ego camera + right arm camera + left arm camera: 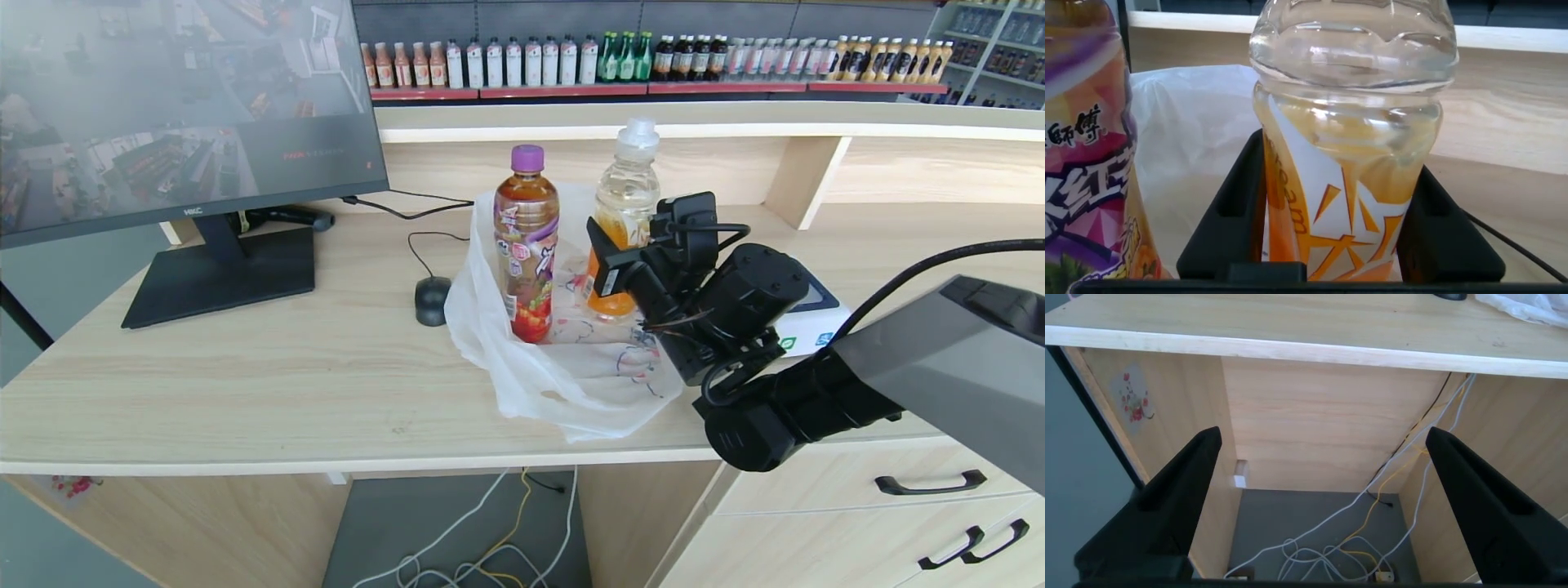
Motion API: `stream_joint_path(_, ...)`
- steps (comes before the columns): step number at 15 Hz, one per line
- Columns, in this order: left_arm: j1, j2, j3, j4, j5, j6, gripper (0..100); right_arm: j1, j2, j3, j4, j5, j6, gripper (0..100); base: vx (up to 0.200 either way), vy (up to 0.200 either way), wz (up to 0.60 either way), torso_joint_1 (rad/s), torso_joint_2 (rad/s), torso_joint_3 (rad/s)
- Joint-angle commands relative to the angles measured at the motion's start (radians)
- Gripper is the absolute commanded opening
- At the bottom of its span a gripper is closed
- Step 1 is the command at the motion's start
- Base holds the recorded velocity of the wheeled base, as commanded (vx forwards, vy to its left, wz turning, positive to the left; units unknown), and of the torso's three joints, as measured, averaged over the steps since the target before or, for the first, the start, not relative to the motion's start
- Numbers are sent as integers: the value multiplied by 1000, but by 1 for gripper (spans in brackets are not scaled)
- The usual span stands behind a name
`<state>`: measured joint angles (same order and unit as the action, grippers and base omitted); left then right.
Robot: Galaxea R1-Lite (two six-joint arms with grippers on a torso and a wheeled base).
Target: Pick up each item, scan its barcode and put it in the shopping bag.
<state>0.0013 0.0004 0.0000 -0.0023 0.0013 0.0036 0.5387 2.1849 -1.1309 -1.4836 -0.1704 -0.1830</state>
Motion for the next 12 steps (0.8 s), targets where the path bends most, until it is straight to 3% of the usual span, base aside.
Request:
stream_joint_path(1, 0, 0, 0, -1, 0, -1, 100, 1, 12, 5, 5, 0, 0, 0, 0, 0, 0, 0, 0, 0)
stream_joint_path(12, 0, 0, 0, -1, 0, -1, 100, 4, 15, 25, 0, 0, 7, 0, 0, 0, 0, 0, 0, 0)
